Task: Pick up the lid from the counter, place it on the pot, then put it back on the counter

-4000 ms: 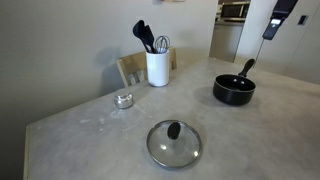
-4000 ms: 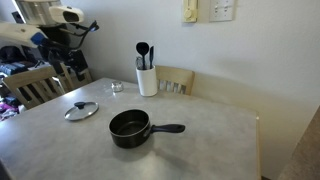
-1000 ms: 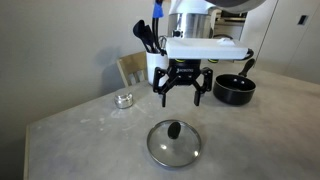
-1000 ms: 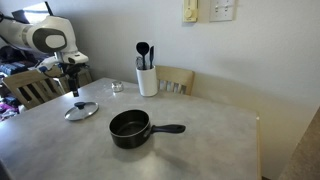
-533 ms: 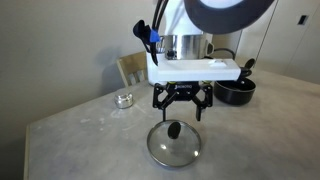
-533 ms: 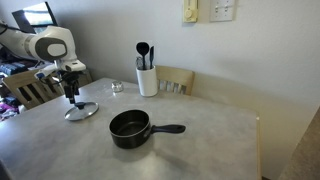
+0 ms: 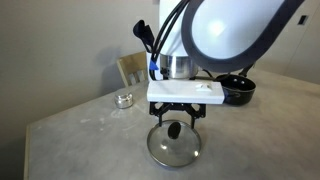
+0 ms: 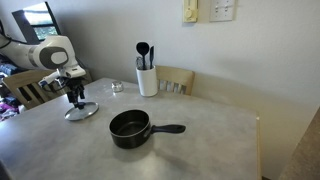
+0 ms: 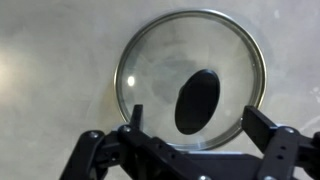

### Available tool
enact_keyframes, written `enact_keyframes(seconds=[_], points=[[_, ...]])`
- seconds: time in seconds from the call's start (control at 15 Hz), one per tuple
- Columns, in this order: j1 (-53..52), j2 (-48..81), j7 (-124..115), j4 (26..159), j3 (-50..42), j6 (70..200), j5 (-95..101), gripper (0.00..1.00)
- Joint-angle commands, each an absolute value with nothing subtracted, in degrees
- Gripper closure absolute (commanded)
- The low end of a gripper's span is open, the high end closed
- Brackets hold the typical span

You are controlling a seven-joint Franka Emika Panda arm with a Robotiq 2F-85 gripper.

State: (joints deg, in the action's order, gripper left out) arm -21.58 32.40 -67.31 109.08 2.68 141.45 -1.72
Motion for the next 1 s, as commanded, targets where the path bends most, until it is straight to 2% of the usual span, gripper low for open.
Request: enact_keyframes(seconds=[0.0, 0.33, 0.4, 0.47, 0.93], points=[[-22.9, 35.1, -69.4, 106.9, 1.3, 143.8, 0.7, 0.0], [-21.9, 36.8, -68.3, 106.0, 2.8, 145.0, -1.3, 0.0], [-21.8, 37.0, -68.2, 106.1, 3.0, 145.2, -1.6, 0.25], [-21.4, 37.1, -67.6, 106.1, 3.4, 145.3, -2.2, 0.26], [-19.5, 37.3, -61.1, 105.4, 6.4, 143.5, -5.7, 0.76]])
